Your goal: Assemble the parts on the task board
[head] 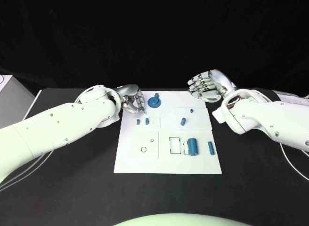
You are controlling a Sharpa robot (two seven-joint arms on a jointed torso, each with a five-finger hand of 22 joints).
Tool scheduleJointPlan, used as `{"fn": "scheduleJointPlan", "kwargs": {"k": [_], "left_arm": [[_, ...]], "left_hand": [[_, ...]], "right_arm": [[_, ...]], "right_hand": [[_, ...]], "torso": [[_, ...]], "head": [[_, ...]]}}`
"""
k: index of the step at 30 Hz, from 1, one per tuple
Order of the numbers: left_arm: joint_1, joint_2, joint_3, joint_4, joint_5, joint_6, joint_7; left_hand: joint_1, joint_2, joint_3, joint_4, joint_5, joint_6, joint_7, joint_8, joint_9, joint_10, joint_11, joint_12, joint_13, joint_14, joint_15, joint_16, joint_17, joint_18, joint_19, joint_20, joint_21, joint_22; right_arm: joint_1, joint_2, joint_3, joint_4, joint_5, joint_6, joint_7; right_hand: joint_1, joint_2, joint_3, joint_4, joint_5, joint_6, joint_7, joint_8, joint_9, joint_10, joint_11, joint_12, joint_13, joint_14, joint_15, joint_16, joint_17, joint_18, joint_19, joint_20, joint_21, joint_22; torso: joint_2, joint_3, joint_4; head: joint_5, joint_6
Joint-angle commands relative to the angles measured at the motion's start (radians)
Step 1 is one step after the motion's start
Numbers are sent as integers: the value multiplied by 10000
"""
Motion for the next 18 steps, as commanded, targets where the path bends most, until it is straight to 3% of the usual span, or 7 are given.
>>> {"fn": "scheduleJointPlan", "kwargs": {"k": [1,18], "left_arm": [[-15,80,-4,-58,-52,-1,-1],[-72,209,-133,-175,-32,254,-3]], "left_hand": [[-50,42,-6,11,5,79,-25,-51,20,58,5,-48,-12,30,-4,51,29,-62,80,29,20,18],[-50,34,-12,5,-5,83,-24,-57,25,74,5,-75,-10,16,-5,43,-6,-58,76,28,7,4]], "right_arm": [[-4,14,5,21,-66,91,136],[-4,0,6,64,-66,85,131]], "right_hand": [[-115,-4,18,64,68,29,111,-32,-15,-10,12,-32,-13,35,10,15,-9,142,15,1,12,-11],[-109,-8,21,58,75,36,107,-35,-14,-10,10,-35,-13,32,10,13,-17,143,9,3,11,-11]], "torso": [[6,9,-10],[-5,-7,4]], "head": [[-7,1],[-11,-61]]}}
